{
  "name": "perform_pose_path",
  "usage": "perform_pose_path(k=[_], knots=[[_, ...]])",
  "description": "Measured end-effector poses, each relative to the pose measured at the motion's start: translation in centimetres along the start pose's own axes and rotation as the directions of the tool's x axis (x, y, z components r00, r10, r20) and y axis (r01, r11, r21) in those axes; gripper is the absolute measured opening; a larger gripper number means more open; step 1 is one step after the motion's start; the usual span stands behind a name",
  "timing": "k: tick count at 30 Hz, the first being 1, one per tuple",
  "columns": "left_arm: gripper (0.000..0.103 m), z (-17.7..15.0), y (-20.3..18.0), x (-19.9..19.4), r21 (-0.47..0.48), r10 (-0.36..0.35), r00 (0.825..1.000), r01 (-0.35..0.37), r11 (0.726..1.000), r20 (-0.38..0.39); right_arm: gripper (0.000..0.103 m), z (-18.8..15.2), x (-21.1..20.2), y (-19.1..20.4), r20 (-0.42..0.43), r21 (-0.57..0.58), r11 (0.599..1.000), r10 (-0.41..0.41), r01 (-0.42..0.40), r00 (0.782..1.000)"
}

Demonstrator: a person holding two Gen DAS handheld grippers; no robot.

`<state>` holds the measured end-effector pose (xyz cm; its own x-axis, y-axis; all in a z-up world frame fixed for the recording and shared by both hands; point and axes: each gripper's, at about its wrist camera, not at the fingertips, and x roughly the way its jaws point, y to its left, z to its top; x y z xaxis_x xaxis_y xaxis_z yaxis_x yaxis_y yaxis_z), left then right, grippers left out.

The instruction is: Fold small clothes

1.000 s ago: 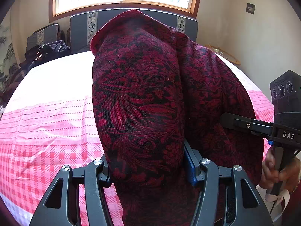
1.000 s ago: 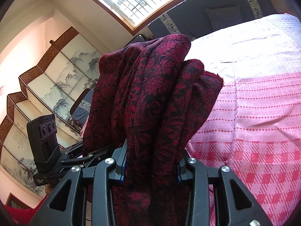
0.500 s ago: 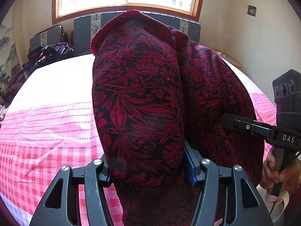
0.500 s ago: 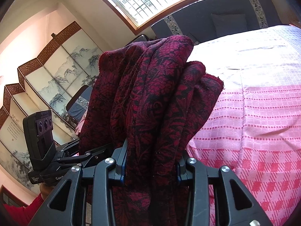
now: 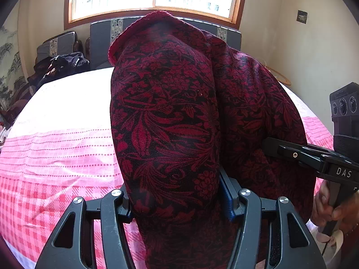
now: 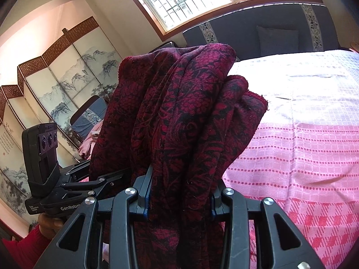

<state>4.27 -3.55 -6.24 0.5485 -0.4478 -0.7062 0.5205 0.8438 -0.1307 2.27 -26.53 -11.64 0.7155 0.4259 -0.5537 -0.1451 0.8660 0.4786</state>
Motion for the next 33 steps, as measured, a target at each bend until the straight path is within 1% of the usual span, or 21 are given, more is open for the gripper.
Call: perform_pose_path(k=[11,18,33], knots=[[0.059,-0.2,0.5,0.6,0.004,-0.016,1.0,0.016,1.0,0.01,0.035,-0.6,-0.3,0.4,0.01,-0.018,0.999,-0.035,0.036,0.999],[0.059,-0.2,1.2,0.7,-0.005,-0.026,1.0,0.026,1.0,0.011,0.035,-0.3,-0.3,1.1,0.009,-0.037,0.998,-0.056,0.056,0.998],[0.059,0.1,2.4,1.6,0.0,-0.041,0.999,0.041,0.999,-0.007,0.035,-0.3,0.1,0.8,-0.004,-0.025,0.998,-0.053,0.053,0.999]])
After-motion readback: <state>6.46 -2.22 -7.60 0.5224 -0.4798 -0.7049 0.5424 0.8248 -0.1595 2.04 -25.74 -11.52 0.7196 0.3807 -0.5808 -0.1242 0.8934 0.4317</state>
